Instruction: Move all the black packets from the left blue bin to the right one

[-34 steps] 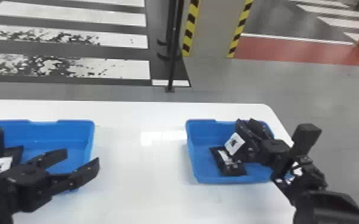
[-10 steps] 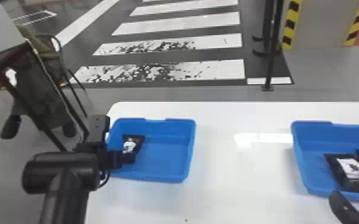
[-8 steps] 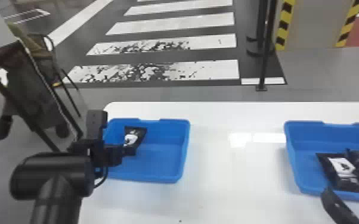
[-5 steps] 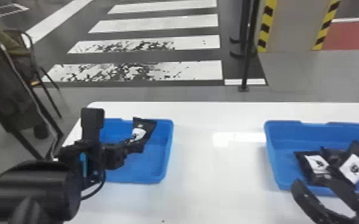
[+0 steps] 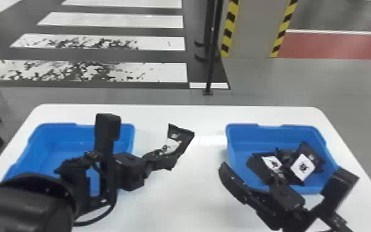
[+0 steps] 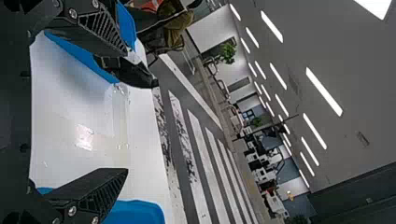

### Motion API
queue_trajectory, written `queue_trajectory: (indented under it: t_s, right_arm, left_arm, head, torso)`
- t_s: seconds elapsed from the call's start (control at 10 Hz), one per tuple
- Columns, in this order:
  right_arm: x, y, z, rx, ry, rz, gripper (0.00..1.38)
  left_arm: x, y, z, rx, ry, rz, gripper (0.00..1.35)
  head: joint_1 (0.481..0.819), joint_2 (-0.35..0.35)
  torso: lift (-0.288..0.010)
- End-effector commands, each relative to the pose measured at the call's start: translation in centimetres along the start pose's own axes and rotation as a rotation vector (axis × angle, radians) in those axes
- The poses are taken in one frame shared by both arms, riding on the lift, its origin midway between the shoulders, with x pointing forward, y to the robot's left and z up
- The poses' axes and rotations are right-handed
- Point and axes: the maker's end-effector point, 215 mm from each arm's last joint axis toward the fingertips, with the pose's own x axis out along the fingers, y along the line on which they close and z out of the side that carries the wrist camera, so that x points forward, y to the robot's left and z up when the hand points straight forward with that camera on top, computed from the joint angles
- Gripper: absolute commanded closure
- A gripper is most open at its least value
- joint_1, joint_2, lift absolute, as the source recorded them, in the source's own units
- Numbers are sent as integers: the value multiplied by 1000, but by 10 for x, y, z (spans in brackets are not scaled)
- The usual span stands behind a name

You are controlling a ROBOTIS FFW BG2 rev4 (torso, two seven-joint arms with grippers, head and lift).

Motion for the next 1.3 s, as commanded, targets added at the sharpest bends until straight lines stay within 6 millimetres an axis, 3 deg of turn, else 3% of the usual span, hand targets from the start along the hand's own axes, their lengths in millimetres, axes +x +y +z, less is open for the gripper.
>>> queue_trajectory:
  t_s: [0.0, 0.1, 0.4, 0.5, 0.6, 0.7, 0.8, 0.9, 1.1, 1.2]
  right_arm:
    - [11, 4, -2, 11, 4, 25, 148]
    - [18, 1, -2, 10, 7, 30, 148]
    - [33, -11, 11, -8, -10, 33, 185]
    - [35, -11, 16, -5, -18, 37, 394]
    - [38, -12, 10, 24, -15, 41, 963]
    - [38, -12, 10, 34, -18, 41, 1223]
    - [39, -8, 9, 44, -19, 49, 1283]
    - [39, -5, 10, 50, -22, 56, 1282]
    - [40, -3, 14, 60, -33, 61, 1283]
    - [40, -11, 20, 58, -44, 49, 1283]
  left_arm:
    - [12, -43, 2, 11, -5, -97, 1193]
    - [18, -70, 2, 17, -2, -158, 1193]
    - [26, -121, -4, 9, 14, -277, 1193]
    - [27, -129, -5, 10, 18, -295, 1193]
    - [27, -131, -5, 9, 18, -300, 1193]
    - [27, -131, -3, 12, 12, -300, 1193]
    - [27, -129, 0, 14, 3, -296, 1188]
    - [26, -130, 2, 6, -9, -302, 1046]
    - [24, -128, 5, -6, -36, -299, 372]
    - [17, -125, 4, -18, -51, -291, 131]
  head:
    - [695, -72]
    - [695, -99]
    - [695, -172]
    - [695, -196]
    - [695, -206]
    - [695, -216]
    - [695, -217]
    - [695, -214]
    - [695, -207]
    - [695, -206]
  torso:
    - [-140]
    - [-140]
    - [-140]
    - [-140]
    - [-140]
    - [-140]
    - [-140]
    - [-140]
    - [-140]
    - [-140]
